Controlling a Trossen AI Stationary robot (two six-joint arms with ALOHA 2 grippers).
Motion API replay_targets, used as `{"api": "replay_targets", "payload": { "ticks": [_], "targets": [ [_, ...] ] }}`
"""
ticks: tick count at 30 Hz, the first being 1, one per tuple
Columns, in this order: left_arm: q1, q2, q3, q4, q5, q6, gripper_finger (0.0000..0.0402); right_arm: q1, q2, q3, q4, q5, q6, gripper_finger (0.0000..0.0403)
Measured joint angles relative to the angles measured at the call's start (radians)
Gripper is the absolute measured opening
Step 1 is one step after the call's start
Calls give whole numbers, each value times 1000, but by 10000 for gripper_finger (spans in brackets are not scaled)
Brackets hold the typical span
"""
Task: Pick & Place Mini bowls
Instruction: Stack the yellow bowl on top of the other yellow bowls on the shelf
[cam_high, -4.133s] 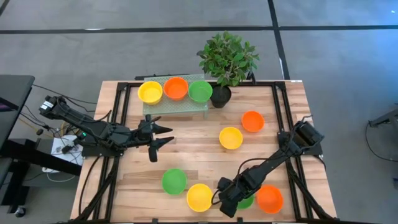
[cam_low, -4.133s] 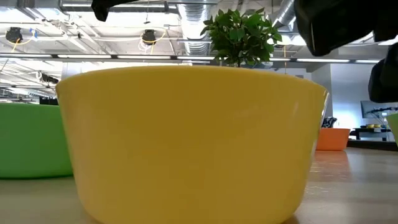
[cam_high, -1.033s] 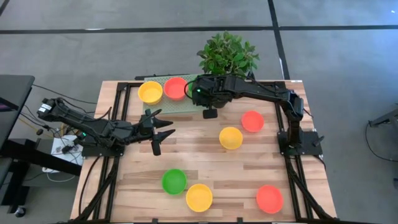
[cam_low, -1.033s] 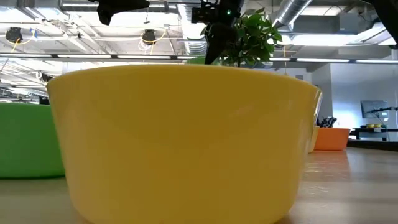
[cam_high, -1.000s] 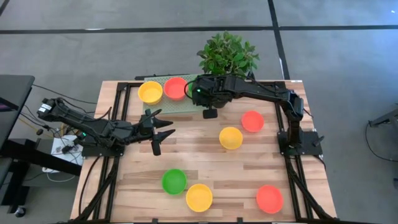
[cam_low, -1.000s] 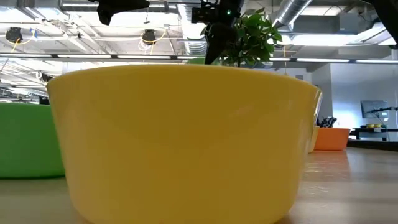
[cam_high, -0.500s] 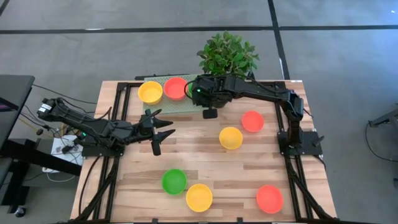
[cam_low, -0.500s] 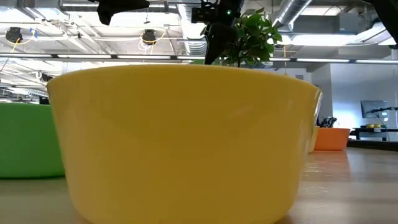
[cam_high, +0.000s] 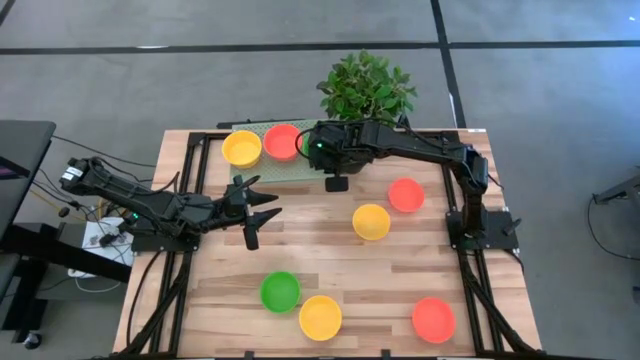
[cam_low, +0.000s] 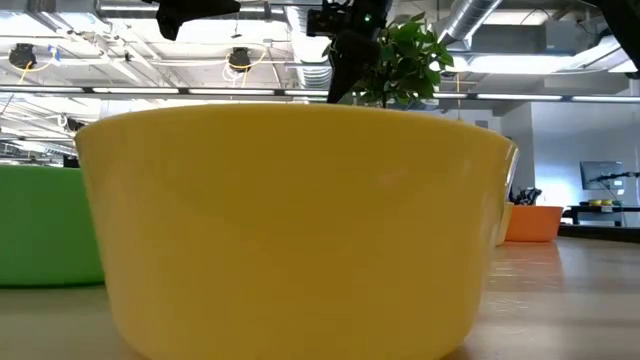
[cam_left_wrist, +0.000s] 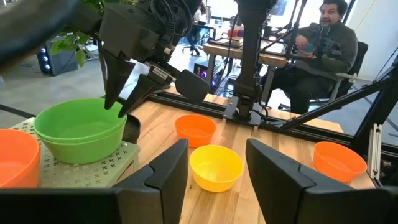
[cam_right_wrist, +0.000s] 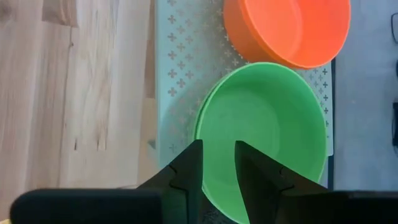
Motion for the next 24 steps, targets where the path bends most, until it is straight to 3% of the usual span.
{"api": "replay_targets", "payload": {
  "ticks": [11, 17, 20, 24],
  "targets": [
    [0, 0, 0, 0, 0, 0, 163, 75, -11, 62, 13, 55, 18, 88],
    [-1, 0, 0, 0, 4, 0, 163, 175, -12, 156, -125, 46, 60, 88],
    [-2, 0, 0, 0, 58, 0, 163, 223, -24, 168, -234, 8, 199, 88],
    [-2, 0, 0, -5, 182, 0, 163, 287, -71, 70, -259, -105, 266, 88]
  ]
}}
